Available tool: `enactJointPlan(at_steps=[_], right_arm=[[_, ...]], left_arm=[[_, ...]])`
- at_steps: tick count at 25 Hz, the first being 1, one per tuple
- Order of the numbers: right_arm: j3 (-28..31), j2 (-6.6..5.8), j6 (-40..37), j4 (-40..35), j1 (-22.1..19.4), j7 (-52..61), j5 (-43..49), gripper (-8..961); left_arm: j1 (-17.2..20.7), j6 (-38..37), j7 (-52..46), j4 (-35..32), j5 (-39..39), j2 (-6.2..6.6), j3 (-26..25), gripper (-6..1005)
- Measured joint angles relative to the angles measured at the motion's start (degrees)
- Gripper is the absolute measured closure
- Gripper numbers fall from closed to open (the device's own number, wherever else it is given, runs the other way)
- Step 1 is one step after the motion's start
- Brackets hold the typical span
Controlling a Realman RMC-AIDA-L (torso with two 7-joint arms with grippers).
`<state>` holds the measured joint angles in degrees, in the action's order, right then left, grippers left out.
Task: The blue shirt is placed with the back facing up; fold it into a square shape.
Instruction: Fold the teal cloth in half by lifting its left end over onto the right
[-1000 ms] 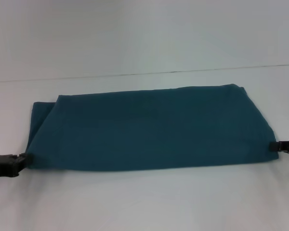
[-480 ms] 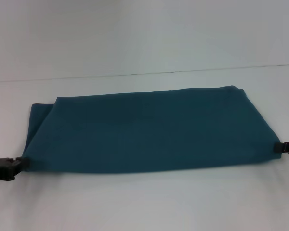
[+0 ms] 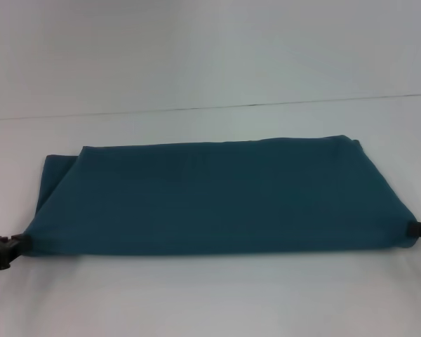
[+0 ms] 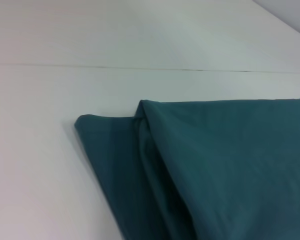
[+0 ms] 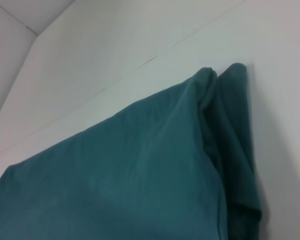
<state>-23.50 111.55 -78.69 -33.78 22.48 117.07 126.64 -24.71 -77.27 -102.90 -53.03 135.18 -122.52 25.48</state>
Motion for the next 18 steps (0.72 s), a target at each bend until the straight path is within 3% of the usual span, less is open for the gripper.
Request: enactJointPlan(at_steps=[18], right_arm=[[0.2,0.51,-1.8,-0.8,-0.4,-0.4,0.0,886]], left_arm=[[0.3,-0.8,-0.1,-0.9,0.0,0.08,0.2,968]])
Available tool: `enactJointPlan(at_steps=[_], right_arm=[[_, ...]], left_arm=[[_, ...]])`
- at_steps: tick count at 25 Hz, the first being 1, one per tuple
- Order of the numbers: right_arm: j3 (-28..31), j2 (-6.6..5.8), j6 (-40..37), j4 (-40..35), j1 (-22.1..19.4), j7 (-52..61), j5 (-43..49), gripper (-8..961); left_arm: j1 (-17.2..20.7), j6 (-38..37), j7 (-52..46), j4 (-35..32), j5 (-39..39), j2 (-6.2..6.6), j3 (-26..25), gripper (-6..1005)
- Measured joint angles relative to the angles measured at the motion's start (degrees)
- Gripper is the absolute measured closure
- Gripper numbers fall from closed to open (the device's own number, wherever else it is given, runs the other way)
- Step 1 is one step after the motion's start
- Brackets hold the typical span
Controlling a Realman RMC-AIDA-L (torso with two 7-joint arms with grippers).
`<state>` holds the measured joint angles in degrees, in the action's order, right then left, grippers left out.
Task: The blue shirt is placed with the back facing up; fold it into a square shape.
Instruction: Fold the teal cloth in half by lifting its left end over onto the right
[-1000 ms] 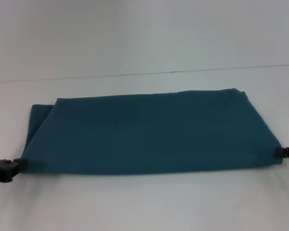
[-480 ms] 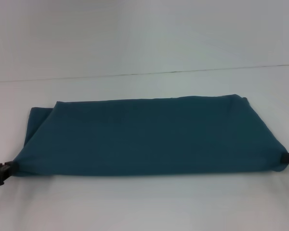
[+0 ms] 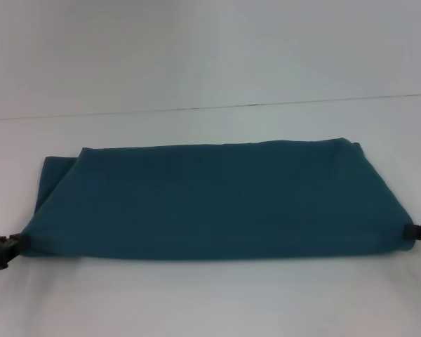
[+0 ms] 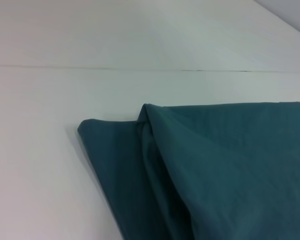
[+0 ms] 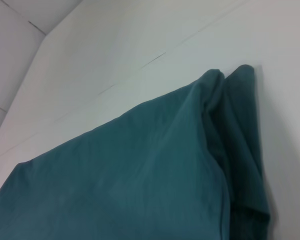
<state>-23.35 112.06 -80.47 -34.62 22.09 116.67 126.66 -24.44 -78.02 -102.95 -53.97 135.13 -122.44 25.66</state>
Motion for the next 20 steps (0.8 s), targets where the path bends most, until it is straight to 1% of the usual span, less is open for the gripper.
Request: enactJointPlan(at_steps=[11,15,19,20], right_arm=[[-0.3,-0.26,-0.9,0.0,0.4,-0.2,0.1,861],[-0.6,-0.42,-3.0,-0.1,0.9,-1.9,0.2,852],[1.1,-0.76,-5.2,-0.6,1.0,-2.8,-0.1,843],[1.9,-0.81,-5.8,-1.0,1.0,-2.9,-0.4,840]], left_arm=[[-0.3,-2.0,0.2,-1.3,-0.4,0.02,0.1,968],[-0.5,-3.1,0.1,-1.4,-0.2,0.01,0.9,967],[-0.2,-3.3,-0.2,-3.5,-0.3,-0.45,1.3,967],[-0.1,-3.3,-0.3,-4.3,-0.4,-0.62,1.3,935]])
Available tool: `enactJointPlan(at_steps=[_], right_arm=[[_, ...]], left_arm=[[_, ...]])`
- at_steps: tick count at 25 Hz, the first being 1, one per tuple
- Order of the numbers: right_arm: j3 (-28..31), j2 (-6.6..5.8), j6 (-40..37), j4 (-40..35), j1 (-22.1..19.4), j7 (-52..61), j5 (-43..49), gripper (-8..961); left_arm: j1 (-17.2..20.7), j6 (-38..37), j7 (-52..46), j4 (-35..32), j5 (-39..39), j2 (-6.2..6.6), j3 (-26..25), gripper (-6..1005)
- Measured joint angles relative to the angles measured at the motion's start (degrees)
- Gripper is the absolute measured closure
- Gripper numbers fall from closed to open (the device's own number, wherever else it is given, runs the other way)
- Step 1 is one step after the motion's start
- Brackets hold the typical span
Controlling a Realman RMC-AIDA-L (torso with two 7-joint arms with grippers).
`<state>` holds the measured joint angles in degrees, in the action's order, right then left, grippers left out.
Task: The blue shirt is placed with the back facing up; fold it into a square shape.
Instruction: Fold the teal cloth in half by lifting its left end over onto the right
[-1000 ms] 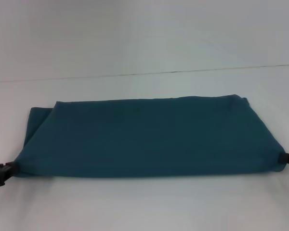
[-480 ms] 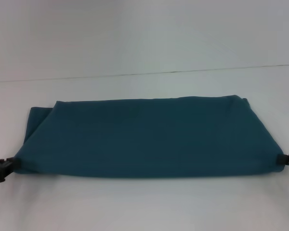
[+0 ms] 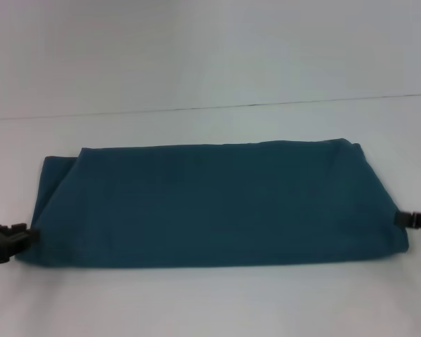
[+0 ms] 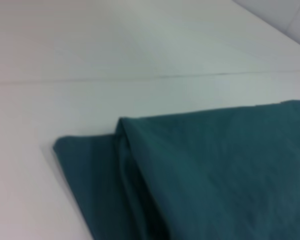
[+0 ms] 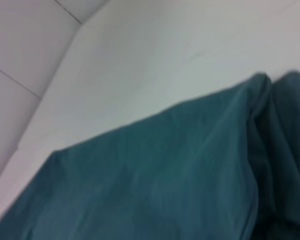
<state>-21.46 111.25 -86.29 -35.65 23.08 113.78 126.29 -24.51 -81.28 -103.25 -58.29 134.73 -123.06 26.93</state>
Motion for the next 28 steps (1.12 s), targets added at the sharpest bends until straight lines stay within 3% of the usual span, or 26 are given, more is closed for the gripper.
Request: enactJointPlan(at_steps=[1,4,9,15,20,24,28], right_arm=[[0.8,-0.05,-0.6,-0.5,-0.1,-0.2,-0.3,838],[2.5,-0.07,-2.2,-2.0,-0.7,-0.7,-2.5,609],[4.7,-0.17,-5.6,-2.1,-1.4,-4.9,-7.0,357],[5.1,-0.36,-7.3,-1.7,-0.7,-7.4,-11.0,148],[4.7,-0.86,-7.1,-1.8,1.2,-6.9,-10.9,39],[4.5,-1.04,-6.1,-2.0,3.3,-6.5,-10.4,40],[3.7,-1.49,-5.2,-2.1,5.1,-6.5,-9.8,41]], left_arm=[[0.0,0.0,-0.2,-0.6,0.0,-0.09,-0.1,903],[0.3,0.3,-1.4,-2.7,-0.1,-0.15,-0.3,806],[0.6,0.6,-4.1,-5.8,-0.1,-0.09,-1.3,604],[1.1,-1.1,-11.3,-6.1,-0.1,-0.10,-1.2,339],[2.0,-4.8,-19.7,-6.0,0.2,-0.13,-1.6,219],[2.5,-6.2,-25.5,-5.4,1.5,0.00,-2.8,145],[2.9,-8.4,-29.7,-5.0,1.9,0.24,-5.4,144]])
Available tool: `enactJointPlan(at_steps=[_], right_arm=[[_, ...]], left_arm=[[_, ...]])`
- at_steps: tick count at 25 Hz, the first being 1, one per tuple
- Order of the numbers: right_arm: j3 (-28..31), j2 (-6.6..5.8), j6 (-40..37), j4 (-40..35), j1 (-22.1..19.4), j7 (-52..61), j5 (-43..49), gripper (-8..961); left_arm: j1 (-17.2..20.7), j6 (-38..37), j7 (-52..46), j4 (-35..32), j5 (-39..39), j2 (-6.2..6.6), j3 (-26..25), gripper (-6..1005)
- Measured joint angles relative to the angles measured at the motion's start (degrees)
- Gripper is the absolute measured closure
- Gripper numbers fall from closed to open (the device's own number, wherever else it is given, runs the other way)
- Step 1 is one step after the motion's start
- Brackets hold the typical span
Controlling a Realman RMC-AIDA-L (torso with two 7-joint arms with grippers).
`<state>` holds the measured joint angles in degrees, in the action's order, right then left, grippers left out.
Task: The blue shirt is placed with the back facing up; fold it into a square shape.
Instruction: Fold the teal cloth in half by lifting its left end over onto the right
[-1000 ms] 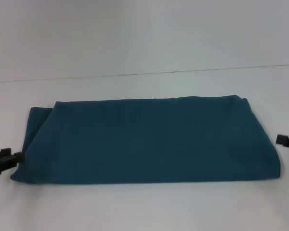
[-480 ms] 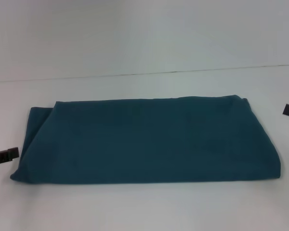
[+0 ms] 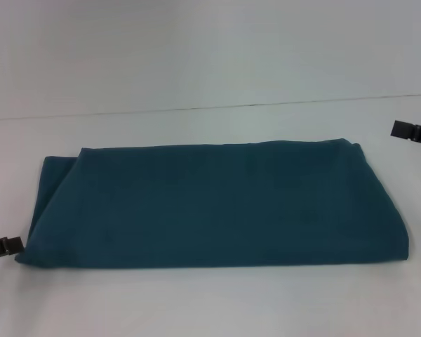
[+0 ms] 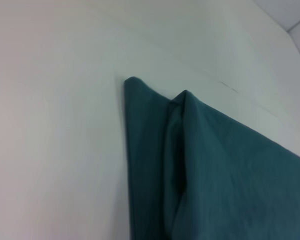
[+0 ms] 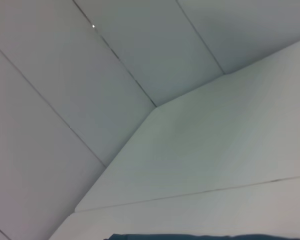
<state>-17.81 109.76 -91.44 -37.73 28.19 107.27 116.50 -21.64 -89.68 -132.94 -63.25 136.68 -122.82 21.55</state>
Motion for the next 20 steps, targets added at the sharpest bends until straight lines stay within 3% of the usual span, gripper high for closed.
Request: enactJointPlan(at_steps=[9,20], right_arm=[[-0.6,-1.20,0.1,-0.7,1.9,0.0,-0.1,43],[-1.4,-1.47,0.2,-0.9,1.9,0.0,0.0,44]], left_arm=[[-1.3,-0.5,-5.0,4.9,0.8,0.65,-0.8,144],[-4.4,3.8,-6.4,11.3,2.9,1.91,-0.4,145]])
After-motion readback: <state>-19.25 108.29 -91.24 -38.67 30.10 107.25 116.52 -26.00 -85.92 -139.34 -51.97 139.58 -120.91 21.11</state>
